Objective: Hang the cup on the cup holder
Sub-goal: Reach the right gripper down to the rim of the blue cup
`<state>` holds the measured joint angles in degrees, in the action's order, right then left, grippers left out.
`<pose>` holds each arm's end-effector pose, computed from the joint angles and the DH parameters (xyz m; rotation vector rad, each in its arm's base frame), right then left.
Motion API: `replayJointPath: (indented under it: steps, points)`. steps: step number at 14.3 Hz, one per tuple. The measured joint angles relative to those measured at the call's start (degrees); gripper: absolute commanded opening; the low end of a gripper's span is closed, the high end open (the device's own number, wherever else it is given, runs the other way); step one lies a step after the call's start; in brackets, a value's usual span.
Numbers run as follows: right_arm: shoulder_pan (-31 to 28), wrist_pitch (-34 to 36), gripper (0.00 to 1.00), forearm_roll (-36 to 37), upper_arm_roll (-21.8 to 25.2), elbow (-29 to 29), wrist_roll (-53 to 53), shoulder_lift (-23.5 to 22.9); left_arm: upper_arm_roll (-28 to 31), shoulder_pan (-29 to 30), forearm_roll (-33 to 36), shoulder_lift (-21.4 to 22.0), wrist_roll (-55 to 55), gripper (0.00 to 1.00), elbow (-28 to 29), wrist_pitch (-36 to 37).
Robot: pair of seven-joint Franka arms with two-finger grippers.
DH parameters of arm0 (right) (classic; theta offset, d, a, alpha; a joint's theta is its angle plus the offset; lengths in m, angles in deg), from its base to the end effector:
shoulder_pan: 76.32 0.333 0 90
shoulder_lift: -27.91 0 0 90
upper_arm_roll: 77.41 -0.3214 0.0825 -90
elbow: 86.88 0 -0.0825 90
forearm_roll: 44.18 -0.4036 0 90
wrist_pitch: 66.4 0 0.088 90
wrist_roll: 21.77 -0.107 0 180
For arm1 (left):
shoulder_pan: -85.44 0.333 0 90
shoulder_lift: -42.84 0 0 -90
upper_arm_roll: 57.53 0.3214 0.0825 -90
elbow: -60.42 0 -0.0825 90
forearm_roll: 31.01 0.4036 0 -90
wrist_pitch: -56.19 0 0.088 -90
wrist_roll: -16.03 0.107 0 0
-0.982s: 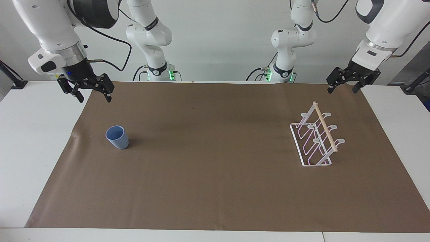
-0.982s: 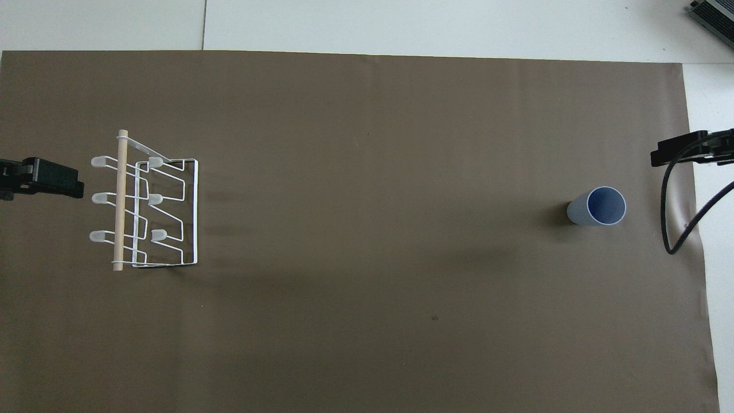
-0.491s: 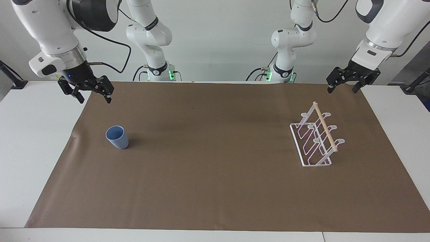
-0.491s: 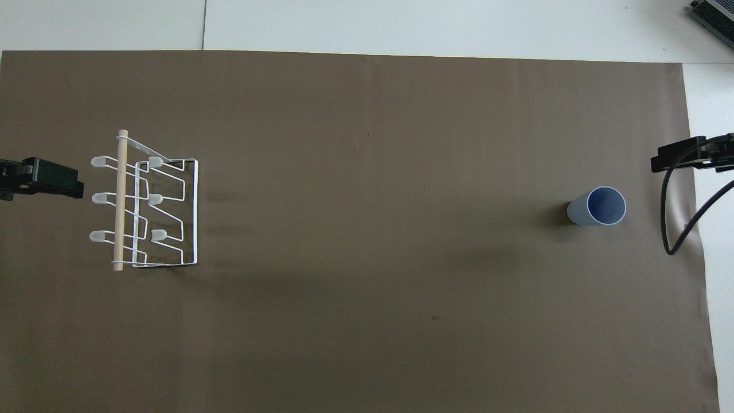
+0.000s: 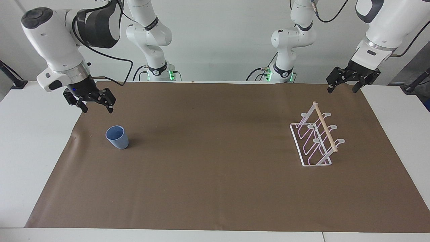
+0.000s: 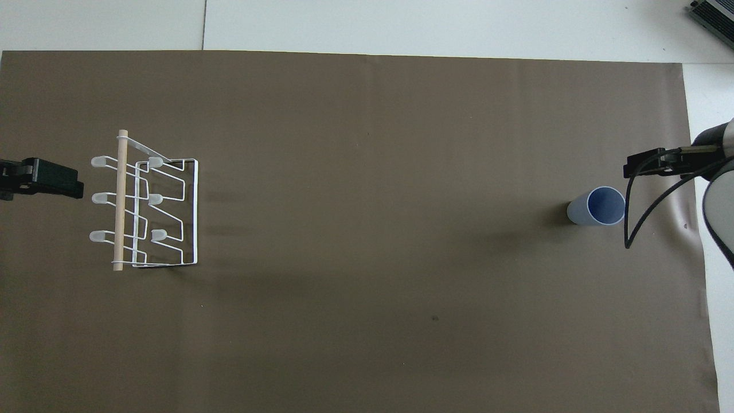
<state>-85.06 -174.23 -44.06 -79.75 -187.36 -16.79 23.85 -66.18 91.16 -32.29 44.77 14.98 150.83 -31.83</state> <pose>0.6065 -0.0688 0.5245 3.1352 -0.0382 0.0898 0.5592 -0.0326 0.6423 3.1242 -0.0522 -0.0141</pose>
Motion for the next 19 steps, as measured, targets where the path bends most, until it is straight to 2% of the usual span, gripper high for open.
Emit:
replayJointPath:
  steps: [5,11,14,19]
  points:
    - [-0.17,-12.65,1.0,0.0,0.04,-10.17,0.26,-1.43,-0.01,0.0,0.0,0.03,0.0,1.0,0.19,0.0]
    - [-2.22,-17.76,1.0,0.01,1.23,-14.4,8.89,-1.51,-0.02,-0.01,0.0,0.31,0.0,1.0,0.4,0.0]
    - [-2.25,-18.06,1.0,0.01,1.52,-15.1,9.28,-1.5,-0.02,-0.01,0.0,0.43,0.01,1.0,0.54,0.0]
    - [-2.24,-23.97,1.0,0.02,1.53,-19.38,9.61,-1.51,-0.02,-0.01,0.0,0.44,0.01,1.0,0.6,-0.03]
